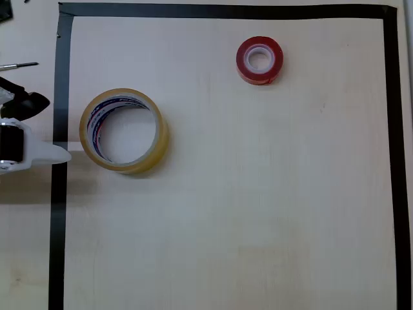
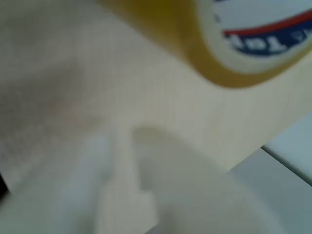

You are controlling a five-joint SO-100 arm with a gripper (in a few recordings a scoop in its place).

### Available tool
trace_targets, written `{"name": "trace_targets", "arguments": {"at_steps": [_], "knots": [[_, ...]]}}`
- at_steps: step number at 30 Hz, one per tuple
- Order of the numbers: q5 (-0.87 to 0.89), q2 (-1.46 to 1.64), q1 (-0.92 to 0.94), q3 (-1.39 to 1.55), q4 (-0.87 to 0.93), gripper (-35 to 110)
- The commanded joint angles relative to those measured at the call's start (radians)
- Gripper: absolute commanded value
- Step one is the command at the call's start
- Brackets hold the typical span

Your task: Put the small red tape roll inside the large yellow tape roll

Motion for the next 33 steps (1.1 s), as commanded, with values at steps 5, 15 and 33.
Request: {"name": "trace_targets", "arguments": {"at_steps": [5,15,33], "knots": [[-0.017,0.002,-0.066,0.044,0.011,0],[-0.029,0.002,0.005,-0.04,-0.005,0],[-0.058,-1.224,-0.413,-1.144,-0.092,0]]}}
